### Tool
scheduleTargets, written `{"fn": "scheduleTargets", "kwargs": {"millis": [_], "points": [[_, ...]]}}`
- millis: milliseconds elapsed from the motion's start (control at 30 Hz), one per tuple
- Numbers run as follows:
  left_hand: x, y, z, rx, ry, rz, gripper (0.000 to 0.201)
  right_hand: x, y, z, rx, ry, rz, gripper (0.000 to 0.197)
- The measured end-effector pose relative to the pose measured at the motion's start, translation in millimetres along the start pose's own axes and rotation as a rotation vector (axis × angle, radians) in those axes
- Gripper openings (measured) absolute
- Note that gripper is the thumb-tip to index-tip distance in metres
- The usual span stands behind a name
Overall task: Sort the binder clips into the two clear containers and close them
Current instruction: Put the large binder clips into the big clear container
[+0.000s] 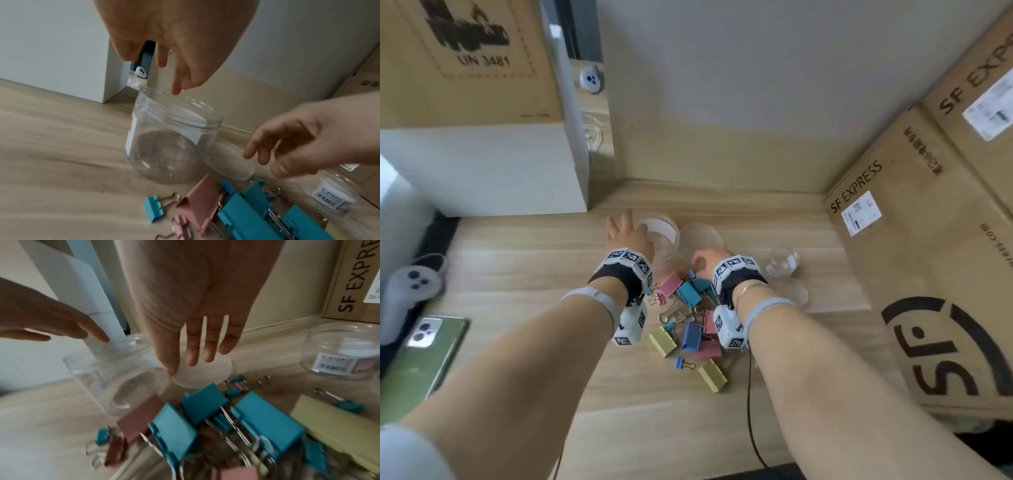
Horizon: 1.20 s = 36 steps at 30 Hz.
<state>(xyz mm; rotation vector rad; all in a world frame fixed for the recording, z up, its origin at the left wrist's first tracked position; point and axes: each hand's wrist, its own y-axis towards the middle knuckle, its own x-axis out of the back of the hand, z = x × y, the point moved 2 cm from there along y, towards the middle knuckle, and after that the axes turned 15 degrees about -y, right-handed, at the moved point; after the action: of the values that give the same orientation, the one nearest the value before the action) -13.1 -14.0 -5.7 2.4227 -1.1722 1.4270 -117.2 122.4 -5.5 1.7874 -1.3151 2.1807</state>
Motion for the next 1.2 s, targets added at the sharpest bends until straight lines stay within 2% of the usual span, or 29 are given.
{"fn": "scheduleTargets", "kwargs": {"millis": [100, 333, 467, 600, 767, 867, 967, 1100, 1200], "points": [[-3, 0, 14, 0.077, -0.057, 0.043, 0.062, -19, 5, -2, -0.039, -0.052, 0.064, 0.044], [-18, 6, 33, 0.132, -0.347, 0.018, 0.074, -45, 21, -3, -0.155, 0.06, -0.001, 0.039], [-16, 12, 35, 0.193, -0.374, -0.024, 0.07, -45, 27, -7, -0.169, 0.134, -0.006, 0.033], [-12, 17, 36, 0.215, -0.356, -0.038, 0.055, -32, 27, -24, -0.19, 0.268, -0.045, 0.033], [-12, 22, 34, 0.195, -0.345, -0.055, 0.046, -5, 25, -42, -0.061, 0.514, -0.132, 0.021], [-14, 25, 36, 0.187, -0.365, -0.059, 0.044, 0, 23, -43, 0.028, 0.532, -0.108, 0.018], [-15, 25, 36, 0.164, -0.376, -0.075, 0.043, 10, 21, -41, 0.077, 0.58, -0.148, 0.017], [-18, 24, 39, 0.13, -0.401, -0.092, 0.042, 44, 24, -24, 0.157, 0.686, -0.295, 0.013], [-18, 25, 41, 0.147, -0.405, -0.101, 0.04, 70, 34, 7, 0.215, 0.694, -0.372, 0.018]]}}
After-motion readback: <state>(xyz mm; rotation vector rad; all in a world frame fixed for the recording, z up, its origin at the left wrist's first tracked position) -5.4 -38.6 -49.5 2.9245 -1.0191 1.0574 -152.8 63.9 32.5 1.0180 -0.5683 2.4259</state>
